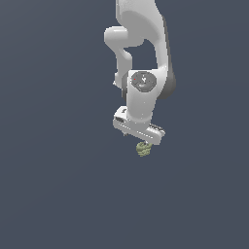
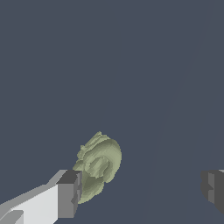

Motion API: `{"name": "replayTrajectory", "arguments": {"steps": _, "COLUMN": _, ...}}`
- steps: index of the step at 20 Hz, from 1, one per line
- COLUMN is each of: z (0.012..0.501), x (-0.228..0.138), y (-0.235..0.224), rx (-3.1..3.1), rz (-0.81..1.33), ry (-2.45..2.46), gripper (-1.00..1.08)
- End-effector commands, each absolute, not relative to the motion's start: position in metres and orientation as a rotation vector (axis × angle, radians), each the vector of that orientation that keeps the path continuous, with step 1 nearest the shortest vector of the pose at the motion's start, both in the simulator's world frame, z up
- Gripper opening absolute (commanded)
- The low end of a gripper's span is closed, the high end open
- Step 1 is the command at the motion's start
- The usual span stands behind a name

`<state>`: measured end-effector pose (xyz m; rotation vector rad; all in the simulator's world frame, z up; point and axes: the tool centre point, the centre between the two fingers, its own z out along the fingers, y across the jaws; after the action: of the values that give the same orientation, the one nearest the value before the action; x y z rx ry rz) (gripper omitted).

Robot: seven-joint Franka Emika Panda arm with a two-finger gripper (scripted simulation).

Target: Pick up the object and move it to a goal position.

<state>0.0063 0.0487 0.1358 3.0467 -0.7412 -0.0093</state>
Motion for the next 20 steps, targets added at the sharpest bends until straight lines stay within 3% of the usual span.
{"name": "replayTrajectory", "arguments": {"steps": 1, "z": 0.133, "x": 0.006, "y": 0.053, "rx": 3.022, "rz": -0.009, "ry": -0.839, "gripper": 1.0}}
{"name": "replayTrajectory", "arguments": {"steps": 20, "z": 0.115, "x": 0.005, "y": 0.083, "rx": 2.742, "rz": -0.005, "ry": -1.531, "gripper": 1.0}}
